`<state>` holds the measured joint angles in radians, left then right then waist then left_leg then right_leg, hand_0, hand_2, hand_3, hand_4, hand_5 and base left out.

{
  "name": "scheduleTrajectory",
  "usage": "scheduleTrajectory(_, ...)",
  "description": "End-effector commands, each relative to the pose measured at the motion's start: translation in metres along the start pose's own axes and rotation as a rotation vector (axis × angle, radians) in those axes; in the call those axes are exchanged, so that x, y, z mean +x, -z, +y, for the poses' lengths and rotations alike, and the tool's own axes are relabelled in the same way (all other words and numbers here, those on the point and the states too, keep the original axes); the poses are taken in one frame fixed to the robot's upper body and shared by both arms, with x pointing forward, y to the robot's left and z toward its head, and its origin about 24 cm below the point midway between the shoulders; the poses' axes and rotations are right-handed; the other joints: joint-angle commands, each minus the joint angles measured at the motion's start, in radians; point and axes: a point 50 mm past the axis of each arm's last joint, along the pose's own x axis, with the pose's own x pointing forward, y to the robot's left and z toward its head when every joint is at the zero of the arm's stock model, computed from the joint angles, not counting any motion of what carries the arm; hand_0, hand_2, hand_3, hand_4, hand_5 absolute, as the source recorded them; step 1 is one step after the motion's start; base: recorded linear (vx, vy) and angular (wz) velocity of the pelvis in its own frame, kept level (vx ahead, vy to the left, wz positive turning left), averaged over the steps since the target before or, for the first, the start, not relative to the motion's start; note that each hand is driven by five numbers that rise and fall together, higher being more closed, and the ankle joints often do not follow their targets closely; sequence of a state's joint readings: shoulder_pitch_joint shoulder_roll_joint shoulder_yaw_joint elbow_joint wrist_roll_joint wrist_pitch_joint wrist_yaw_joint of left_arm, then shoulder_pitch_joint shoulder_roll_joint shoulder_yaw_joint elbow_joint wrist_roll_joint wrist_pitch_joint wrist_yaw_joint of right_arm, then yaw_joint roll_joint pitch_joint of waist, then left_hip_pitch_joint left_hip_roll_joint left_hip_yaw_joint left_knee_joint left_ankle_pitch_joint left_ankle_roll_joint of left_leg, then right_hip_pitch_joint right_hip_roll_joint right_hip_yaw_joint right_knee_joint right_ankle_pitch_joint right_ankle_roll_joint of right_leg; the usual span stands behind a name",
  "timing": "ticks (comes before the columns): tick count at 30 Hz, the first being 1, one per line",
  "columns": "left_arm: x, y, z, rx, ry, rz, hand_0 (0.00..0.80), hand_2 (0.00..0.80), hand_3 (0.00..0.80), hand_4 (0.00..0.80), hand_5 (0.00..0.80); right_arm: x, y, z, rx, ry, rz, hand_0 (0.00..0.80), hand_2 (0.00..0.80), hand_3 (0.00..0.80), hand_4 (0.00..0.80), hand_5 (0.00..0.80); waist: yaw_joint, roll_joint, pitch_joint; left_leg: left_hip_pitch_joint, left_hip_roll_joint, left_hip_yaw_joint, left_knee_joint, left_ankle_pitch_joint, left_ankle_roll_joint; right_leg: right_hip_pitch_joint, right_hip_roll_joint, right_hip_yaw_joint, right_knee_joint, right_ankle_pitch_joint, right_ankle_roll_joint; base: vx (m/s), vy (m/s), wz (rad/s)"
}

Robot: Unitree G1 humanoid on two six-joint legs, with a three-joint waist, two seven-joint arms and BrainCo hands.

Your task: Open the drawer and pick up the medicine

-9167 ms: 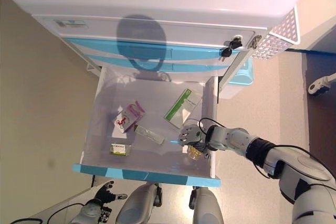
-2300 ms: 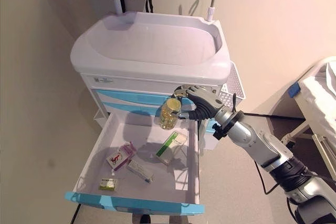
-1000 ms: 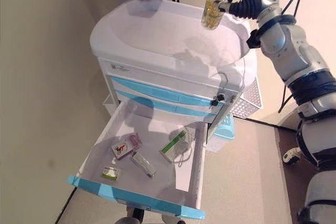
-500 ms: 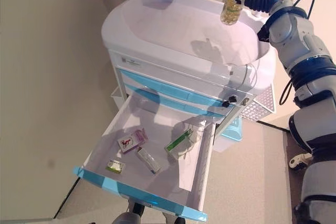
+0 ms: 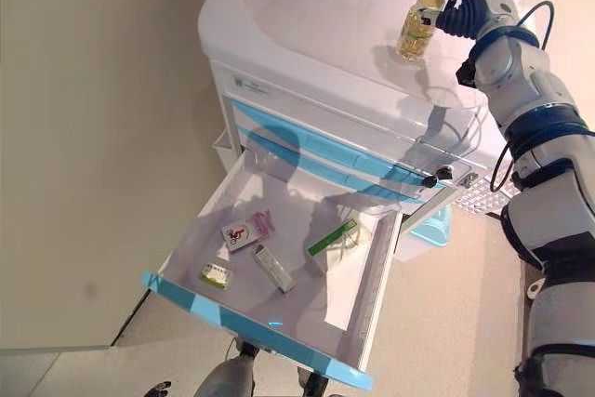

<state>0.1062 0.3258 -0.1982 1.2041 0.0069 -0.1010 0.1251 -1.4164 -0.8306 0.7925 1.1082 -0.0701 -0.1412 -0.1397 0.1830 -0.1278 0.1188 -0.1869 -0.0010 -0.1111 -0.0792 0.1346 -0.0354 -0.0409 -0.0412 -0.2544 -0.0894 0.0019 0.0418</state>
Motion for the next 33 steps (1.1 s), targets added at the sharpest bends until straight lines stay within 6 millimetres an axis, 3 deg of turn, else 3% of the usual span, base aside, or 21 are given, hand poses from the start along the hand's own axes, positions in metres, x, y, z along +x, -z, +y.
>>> scheduleTrajectory(1, 0.004, -0.013, 0.007, -0.002, -0.020, -0.034, 0.000, 0.000, 0.000, 0.000, 0.000, 0.005, -0.005, -0.029, 0.046, 0.085, 0.007, 0.800, 0.800, 0.800, 0.800, 0.800, 0.018, -0.017, 0.016, 0.040, -0.047, 0.005, -0.003, -0.051, 0.028, -0.086, -0.025, 0.010, 0.087, 0.055, 0.044, 0.000, 0.000, 0.00)
scheduleTrajectory(17, 0.005, -0.021, 0.001, 0.000, -0.002, -0.052, 0.000, 0.000, 0.000, 0.000, 0.000, 0.005, -0.008, -0.008, 0.078, 0.009, 0.005, 0.800, 0.800, 0.800, 0.800, 0.800, 0.012, -0.003, 0.031, 0.030, -0.047, 0.000, -0.004, -0.051, 0.028, -0.102, -0.022, 0.016, 0.087, 0.055, 0.041, 0.000, 0.000, 0.00)
scheduleTrajectory(18, 0.005, -0.021, 0.002, 0.000, -0.003, -0.052, 0.000, 0.000, 0.000, 0.000, 0.000, 0.005, -0.009, -0.008, 0.078, 0.009, 0.002, 0.662, 0.662, 0.662, 0.662, 0.662, 0.011, -0.003, 0.032, 0.030, -0.046, 0.000, -0.003, -0.051, 0.027, -0.102, -0.022, 0.016, 0.086, 0.055, 0.041, 0.000, 0.000, 0.00)
scheduleTrajectory(20, 0.005, -0.021, 0.002, 0.002, -0.005, -0.048, 0.000, 0.000, 0.000, 0.000, 0.000, 0.006, -0.011, -0.008, 0.084, 0.012, -0.004, 0.000, 0.000, 0.000, 0.000, 0.000, 0.011, -0.004, 0.034, 0.030, -0.046, 0.000, -0.004, -0.052, 0.027, -0.102, -0.022, 0.016, 0.086, 0.055, 0.041, 0.000, 0.000, 0.00)
scheduleTrajectory(33, 0.005, -0.016, 0.005, 0.009, -0.018, -0.033, 0.000, 0.000, 0.000, 0.000, 0.000, 0.008, -0.020, -0.030, 0.139, 0.117, -0.052, 0.000, 0.000, 0.000, 0.000, 0.000, 0.001, -0.008, 0.025, 0.043, -0.045, 0.007, -0.005, -0.061, 0.031, -0.095, -0.022, 0.021, 0.088, 0.053, 0.042, 0.000, 0.000, 0.00)
